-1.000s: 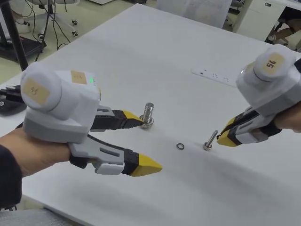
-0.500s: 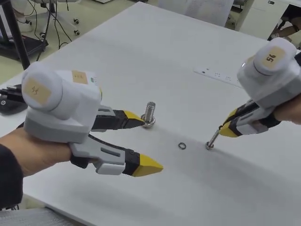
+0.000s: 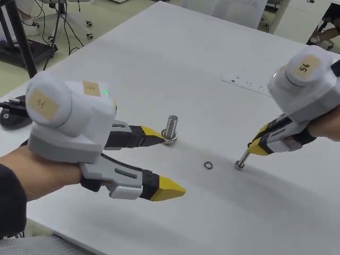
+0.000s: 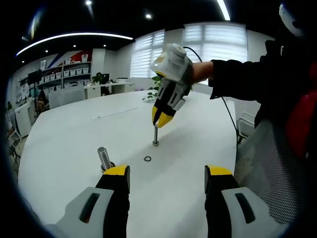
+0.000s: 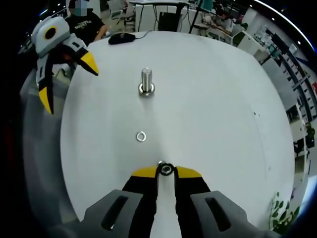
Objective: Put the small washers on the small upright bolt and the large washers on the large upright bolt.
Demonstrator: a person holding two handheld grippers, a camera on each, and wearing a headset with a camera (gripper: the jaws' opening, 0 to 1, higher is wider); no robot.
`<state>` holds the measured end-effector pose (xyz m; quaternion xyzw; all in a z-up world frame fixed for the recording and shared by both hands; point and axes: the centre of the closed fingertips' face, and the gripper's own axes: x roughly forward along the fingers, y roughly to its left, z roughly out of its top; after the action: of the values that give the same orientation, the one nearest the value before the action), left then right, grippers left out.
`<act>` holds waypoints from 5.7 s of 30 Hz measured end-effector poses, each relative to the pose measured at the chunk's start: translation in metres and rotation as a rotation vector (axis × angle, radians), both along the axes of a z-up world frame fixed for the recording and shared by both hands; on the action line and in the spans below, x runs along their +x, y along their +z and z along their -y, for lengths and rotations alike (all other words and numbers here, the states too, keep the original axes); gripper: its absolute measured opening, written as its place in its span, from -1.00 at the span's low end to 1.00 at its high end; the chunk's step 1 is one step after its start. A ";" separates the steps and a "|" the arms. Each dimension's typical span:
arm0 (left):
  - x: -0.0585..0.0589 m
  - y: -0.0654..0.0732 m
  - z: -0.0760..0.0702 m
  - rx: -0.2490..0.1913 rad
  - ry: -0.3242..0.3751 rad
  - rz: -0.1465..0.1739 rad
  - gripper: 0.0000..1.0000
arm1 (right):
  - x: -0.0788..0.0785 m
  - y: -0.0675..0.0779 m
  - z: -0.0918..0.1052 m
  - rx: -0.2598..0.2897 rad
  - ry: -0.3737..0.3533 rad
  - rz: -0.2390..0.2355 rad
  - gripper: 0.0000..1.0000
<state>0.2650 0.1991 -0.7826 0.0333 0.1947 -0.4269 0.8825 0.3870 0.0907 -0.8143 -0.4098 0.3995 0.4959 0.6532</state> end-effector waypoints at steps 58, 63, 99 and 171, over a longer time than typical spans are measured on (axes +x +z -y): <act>0.005 -0.008 0.001 0.009 0.007 -0.028 0.19 | 0.003 -0.049 0.005 0.021 -0.027 -0.065 -0.73; 0.005 -0.008 0.001 0.010 0.007 -0.029 0.19 | 0.003 -0.049 0.005 0.022 -0.027 -0.067 -0.72; 0.005 -0.010 0.001 0.013 0.004 -0.032 0.19 | 0.003 -0.063 0.005 0.014 -0.015 -0.086 -0.66; 0.001 -0.007 0.000 0.011 0.002 -0.026 0.18 | -0.025 -0.026 0.004 0.069 -0.025 -0.060 -0.27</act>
<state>0.2661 0.1993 -0.7897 0.0325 0.2084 -0.4254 0.8801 0.3620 0.0872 -0.8405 -0.3669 0.4066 0.5132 0.6608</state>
